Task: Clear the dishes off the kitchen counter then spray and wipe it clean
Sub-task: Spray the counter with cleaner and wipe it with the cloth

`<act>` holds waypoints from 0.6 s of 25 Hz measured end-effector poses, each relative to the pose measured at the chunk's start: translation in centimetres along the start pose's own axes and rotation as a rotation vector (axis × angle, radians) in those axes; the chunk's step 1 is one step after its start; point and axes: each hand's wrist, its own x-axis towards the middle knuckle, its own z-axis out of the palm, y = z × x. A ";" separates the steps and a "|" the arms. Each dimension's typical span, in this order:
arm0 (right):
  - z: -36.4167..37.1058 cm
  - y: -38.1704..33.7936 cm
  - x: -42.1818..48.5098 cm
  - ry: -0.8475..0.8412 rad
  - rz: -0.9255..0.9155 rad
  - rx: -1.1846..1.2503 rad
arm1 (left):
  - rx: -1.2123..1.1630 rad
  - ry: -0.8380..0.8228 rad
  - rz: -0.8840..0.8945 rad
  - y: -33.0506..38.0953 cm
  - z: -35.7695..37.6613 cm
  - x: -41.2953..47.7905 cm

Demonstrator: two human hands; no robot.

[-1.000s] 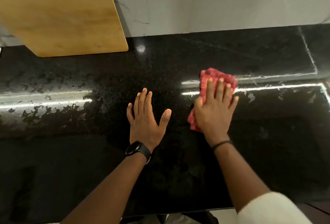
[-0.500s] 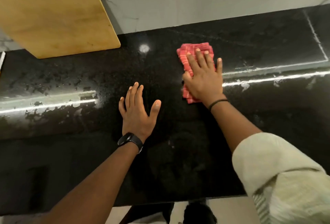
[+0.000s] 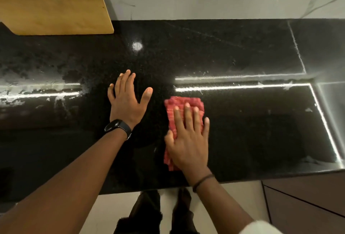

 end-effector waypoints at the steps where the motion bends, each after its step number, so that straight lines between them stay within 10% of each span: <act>1: -0.3 -0.1 1.9 0.005 -0.058 0.000 | -0.003 -0.001 -0.001 0.0 0.0 0.1; 7: -2.8 8.9 7.6 0.023 0.041 0.023 | -0.065 0.061 0.162 0.2 -0.8 -2.3; 15: -2.1 18.3 -8.8 0.119 0.433 0.063 | -0.093 -0.048 0.095 10.9 4.1 -10.9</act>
